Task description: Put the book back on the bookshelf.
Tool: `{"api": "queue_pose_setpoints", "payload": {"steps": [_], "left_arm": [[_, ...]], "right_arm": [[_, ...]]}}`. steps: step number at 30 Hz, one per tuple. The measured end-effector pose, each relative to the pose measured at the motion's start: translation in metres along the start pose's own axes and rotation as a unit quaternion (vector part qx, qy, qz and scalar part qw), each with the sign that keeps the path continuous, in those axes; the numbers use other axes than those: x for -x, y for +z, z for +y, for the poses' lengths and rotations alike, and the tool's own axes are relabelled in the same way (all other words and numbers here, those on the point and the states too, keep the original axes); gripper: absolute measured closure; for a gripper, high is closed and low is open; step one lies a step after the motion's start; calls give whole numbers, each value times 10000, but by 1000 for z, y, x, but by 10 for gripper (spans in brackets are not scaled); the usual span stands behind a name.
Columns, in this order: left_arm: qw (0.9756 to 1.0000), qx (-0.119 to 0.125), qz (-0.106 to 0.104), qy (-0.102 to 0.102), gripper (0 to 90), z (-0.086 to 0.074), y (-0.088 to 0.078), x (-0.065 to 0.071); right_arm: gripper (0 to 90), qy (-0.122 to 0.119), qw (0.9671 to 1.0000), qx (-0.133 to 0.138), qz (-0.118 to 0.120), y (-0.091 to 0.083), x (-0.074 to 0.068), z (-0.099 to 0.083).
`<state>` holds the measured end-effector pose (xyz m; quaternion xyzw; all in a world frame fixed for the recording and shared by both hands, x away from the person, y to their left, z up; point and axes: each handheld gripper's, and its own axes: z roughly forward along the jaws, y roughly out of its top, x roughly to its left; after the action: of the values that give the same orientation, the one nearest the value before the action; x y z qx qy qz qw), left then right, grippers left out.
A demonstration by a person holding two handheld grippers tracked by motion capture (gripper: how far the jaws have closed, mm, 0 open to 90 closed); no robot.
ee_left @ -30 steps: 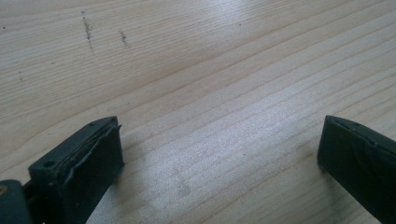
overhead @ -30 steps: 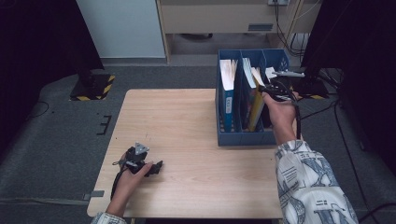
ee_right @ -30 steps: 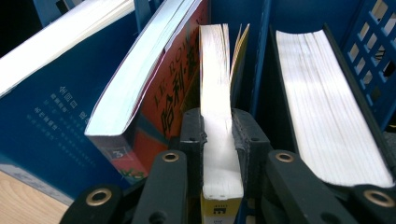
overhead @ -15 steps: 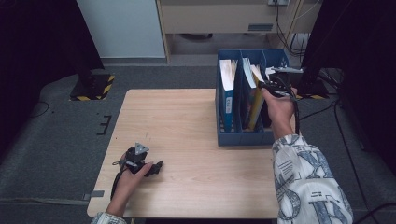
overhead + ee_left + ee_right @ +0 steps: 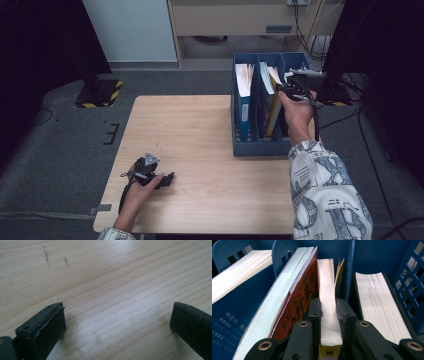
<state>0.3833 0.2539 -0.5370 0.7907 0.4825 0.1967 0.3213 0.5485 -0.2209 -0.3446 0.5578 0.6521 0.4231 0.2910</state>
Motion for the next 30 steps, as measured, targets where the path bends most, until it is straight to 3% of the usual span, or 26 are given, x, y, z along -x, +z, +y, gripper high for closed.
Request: {"api": "queue_pose_setpoints", "payload": {"steps": [21, 30], "left_arm": [[10000, -9, -14, 29, 0, 0, 0, 0], [10000, -14, -12, 29, 0, 1, 0, 0]], "right_arm": [[761, -45, 9999, 69, -68, 12, -4, 4], [756, 144, 9999, 12, 49, 12, -3, 2]]}}
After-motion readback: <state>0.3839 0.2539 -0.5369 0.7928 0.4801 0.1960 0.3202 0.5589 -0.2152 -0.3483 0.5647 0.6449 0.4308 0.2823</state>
